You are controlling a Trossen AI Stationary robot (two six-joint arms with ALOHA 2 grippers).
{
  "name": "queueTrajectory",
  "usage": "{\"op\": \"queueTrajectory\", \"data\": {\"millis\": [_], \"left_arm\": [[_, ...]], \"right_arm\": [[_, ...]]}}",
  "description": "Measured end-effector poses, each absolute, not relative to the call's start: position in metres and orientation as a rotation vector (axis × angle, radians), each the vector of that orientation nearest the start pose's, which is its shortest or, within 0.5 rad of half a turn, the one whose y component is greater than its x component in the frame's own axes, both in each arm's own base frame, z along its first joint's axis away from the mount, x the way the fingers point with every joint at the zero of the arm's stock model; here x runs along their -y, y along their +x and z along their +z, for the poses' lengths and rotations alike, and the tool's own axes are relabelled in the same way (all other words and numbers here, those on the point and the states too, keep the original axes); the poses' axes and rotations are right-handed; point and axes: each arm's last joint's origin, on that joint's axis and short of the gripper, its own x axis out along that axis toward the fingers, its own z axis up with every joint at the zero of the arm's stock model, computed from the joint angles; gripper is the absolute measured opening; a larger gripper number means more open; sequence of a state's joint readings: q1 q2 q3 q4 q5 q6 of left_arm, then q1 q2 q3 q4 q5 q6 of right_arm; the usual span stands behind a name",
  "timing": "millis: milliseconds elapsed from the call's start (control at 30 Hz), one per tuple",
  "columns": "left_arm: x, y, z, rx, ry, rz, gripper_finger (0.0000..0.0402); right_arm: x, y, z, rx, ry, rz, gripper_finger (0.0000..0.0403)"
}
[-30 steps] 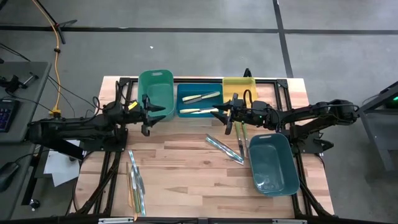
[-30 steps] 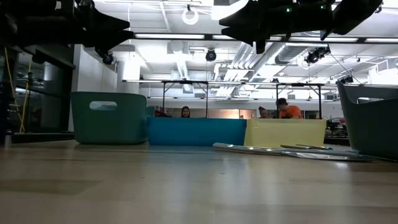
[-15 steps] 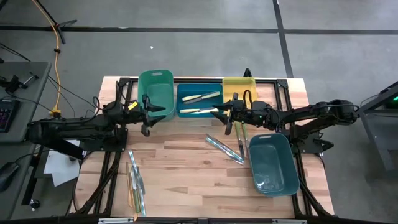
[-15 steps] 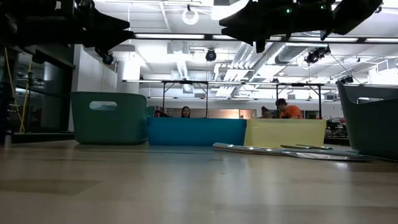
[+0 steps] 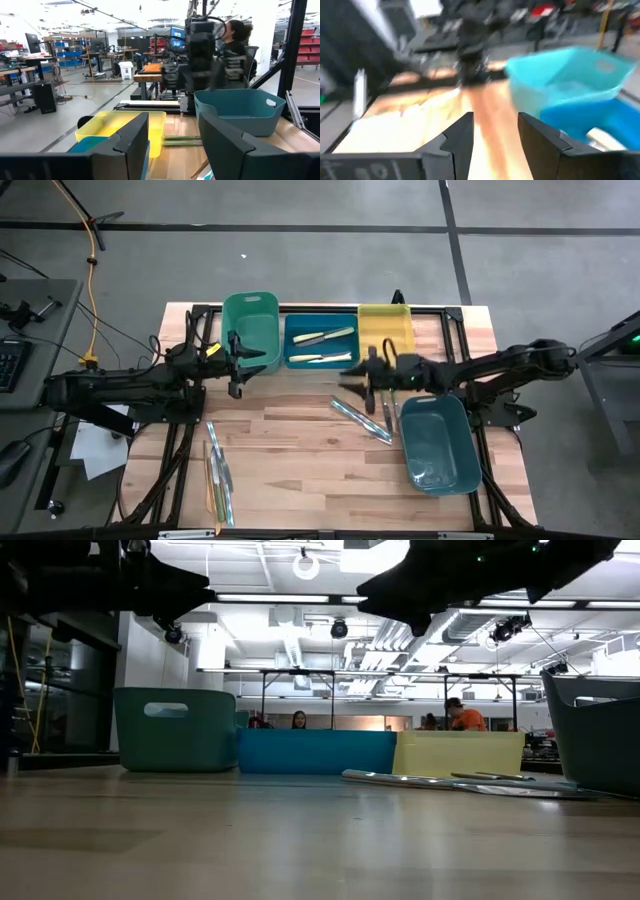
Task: Sort silverware by color (type)
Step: Put the blue knife into the green bin
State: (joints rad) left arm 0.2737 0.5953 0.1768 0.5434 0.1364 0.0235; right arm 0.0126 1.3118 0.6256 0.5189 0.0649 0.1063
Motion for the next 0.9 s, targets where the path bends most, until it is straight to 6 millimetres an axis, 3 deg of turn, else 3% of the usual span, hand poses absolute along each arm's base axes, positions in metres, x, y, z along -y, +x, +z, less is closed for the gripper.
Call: {"op": "queueTrajectory", "data": {"millis": [200,433,667,900], "left_arm": [[-0.036,0.141,0.219,0.12,0.063,0.14,0.0166],[-0.036,0.141,0.218,0.112,0.057,0.14,0.0166],[-0.036,0.141,0.217,0.095,0.05,0.14,0.0166],[-0.036,0.141,0.216,0.093,0.05,0.14,0.0166]], "right_arm": [[-0.031,0.293,0.206,-0.476,0.122,-0.085,0.0149],[-0.051,0.316,0.167,-0.707,0.083,-0.066,0.0149],[-0.048,0.326,0.144,-0.746,0.008,-0.254,0.0149],[-0.048,0.328,0.133,-0.762,0.033,-0.283,0.0149]]}}
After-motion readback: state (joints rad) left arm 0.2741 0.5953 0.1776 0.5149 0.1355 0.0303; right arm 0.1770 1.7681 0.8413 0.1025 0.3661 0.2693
